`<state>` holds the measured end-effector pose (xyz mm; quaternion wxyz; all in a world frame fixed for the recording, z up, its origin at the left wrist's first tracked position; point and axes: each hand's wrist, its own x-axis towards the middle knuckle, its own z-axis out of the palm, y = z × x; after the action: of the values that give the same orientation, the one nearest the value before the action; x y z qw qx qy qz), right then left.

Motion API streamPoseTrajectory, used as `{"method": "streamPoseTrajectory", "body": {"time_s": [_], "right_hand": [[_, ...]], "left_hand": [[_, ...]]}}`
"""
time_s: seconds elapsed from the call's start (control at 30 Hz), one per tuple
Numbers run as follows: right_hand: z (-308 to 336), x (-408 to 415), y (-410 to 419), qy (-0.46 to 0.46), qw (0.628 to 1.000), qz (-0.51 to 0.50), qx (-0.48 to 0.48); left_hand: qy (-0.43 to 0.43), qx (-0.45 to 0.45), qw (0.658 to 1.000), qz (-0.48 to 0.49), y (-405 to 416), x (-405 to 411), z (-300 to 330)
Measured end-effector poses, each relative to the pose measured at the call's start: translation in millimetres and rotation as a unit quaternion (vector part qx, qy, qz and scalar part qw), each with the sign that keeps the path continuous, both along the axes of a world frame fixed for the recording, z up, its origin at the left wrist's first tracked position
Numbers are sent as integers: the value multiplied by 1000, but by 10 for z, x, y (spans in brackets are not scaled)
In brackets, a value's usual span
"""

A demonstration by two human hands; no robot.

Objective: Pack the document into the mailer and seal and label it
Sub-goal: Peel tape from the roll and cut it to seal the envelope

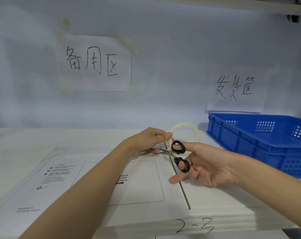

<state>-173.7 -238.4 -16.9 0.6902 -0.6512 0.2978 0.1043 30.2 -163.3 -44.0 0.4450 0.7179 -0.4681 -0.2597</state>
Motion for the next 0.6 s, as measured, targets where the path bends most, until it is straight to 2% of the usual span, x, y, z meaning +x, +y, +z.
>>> {"method": "streamPoseTrajectory", "body": {"time_s": [0.33,0.6], "right_hand": [[20,-167,36,-2,1000,-26,-1],[101,-320,130,-17,998,-21,55]], "left_hand": [[4,0,1000,1,15,-15,6],[-10,-27,1000,2,112,-195,126]]}}
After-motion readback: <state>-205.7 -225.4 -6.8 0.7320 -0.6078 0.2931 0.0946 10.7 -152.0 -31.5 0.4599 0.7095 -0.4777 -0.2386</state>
